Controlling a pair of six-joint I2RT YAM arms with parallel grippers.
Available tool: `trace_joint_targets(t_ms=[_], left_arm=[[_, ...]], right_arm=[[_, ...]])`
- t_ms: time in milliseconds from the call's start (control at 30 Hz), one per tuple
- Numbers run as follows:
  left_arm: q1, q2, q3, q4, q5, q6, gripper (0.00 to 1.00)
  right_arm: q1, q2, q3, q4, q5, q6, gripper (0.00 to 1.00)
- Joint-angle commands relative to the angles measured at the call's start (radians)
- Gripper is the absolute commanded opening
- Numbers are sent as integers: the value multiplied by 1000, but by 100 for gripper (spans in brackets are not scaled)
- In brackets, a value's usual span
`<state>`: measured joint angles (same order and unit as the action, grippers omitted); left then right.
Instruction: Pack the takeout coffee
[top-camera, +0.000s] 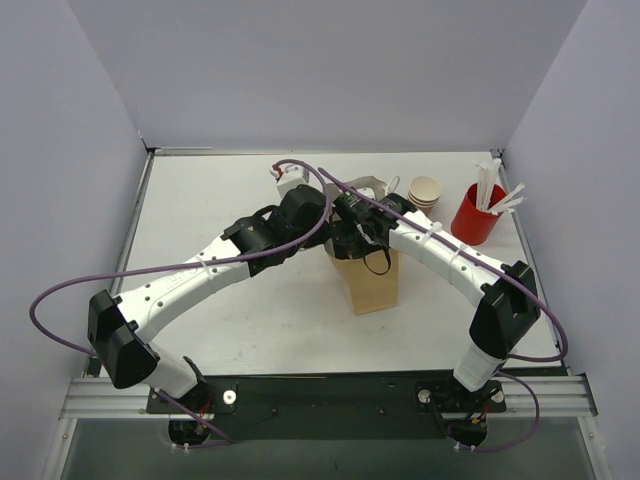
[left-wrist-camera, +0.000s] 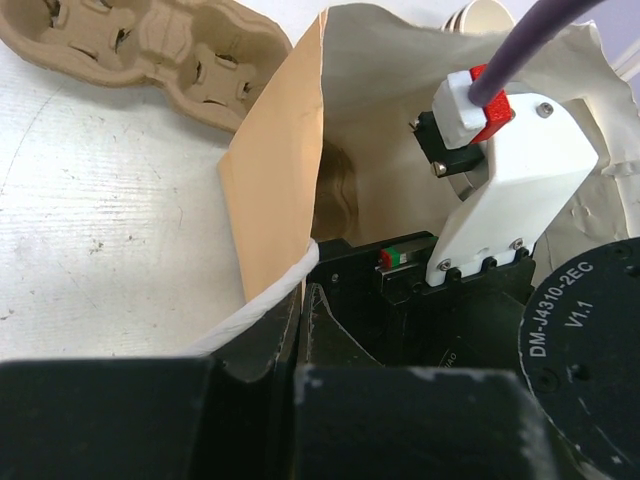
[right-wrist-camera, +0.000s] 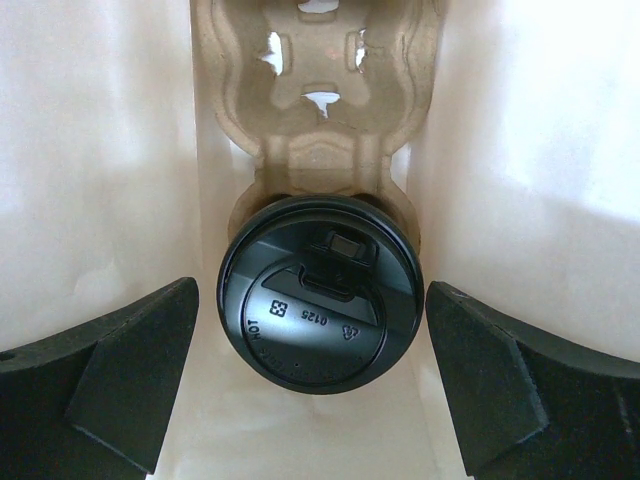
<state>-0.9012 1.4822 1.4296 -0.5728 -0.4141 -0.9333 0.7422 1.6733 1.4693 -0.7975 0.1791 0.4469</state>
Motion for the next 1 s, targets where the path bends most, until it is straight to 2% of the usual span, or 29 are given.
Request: trace_joint_targets(t_ms=[0, 433, 967], left_arm=[[-1, 12, 57, 24, 28, 10, 0], [1, 18, 69, 17, 28, 36, 0], [-2, 26, 81, -4, 47, 116, 0]], right_arm=[[19, -49, 55, -31, 34, -13, 91], [28, -46, 68, -42, 60, -13, 91], [-61, -53, 63, -20, -85, 9, 91]])
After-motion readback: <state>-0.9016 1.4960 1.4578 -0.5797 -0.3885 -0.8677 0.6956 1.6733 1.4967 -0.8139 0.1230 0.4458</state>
